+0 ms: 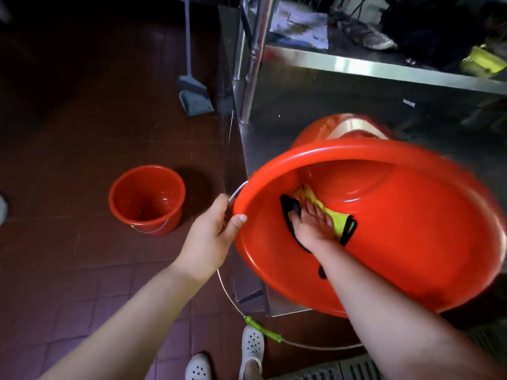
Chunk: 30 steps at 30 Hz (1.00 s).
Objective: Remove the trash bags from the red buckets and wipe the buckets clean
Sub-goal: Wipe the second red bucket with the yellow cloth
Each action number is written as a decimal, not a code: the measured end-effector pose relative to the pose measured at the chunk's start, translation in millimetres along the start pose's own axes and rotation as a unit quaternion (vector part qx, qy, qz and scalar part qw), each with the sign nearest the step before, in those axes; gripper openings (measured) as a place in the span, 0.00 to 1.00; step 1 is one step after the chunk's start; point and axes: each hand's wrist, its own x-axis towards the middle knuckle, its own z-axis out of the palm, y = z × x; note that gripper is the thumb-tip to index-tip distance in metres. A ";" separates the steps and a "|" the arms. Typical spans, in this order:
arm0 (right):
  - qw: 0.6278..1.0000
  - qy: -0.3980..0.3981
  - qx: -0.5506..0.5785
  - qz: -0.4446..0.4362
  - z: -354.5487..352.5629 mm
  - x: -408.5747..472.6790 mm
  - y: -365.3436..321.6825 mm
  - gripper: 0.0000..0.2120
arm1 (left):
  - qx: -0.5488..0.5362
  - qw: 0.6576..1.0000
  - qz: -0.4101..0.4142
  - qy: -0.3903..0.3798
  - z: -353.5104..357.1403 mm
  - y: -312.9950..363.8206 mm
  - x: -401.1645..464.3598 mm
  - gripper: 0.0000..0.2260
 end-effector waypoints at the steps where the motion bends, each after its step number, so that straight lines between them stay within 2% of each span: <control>1: 1.000 -0.006 0.015 -0.006 -0.7 -14.8 -6.5 0.29 | -0.001 1.000 -0.011 -0.001 0.0 2.2 -0.4 0.06; 4: 0.998 -0.012 0.047 -0.041 0.4 -64.3 -24.1 0.30 | 0.004 0.999 -0.052 0.016 1.5 11.1 0.8 0.06; 7: 0.995 -0.026 0.033 -0.093 -5.1 -107.8 -28.3 0.31 | -0.021 0.995 -0.088 0.035 0.0 25.4 3.0 0.06; 12: 0.980 -0.006 -0.047 -0.195 -43.6 -140.1 -7.0 0.24 | -0.034 0.991 -0.117 0.057 -5.9 56.1 6.2 0.06; 15: 0.975 -0.022 -0.091 -0.200 -68.2 -145.0 11.1 0.21 | -0.024 0.992 -0.117 0.047 -9.5 76.2 7.6 0.07; 19: 0.956 -0.033 -0.211 -0.200 -99.8 -146.4 36.3 0.19 | -0.035 0.995 -0.095 0.016 -17.1 102.5 12.6 0.07; 22: 0.931 0.014 -0.276 -0.237 -118.4 -150.2 43.1 0.23 | -0.015 0.997 -0.068 0.016 -23.9 118.8 20.7 0.08; 25: 0.907 0.074 -0.297 -0.288 -131.5 -151.7 42.8 0.26 | 0.037 0.995 -0.071 0.062 -28.3 126.7 26.9 0.10; 30: 0.912 0.097 -0.272 -0.292 -140.7 -146.7 32.5 0.27 | 0.158 0.977 -0.071 0.121 -34.4 118.0 22.8 0.10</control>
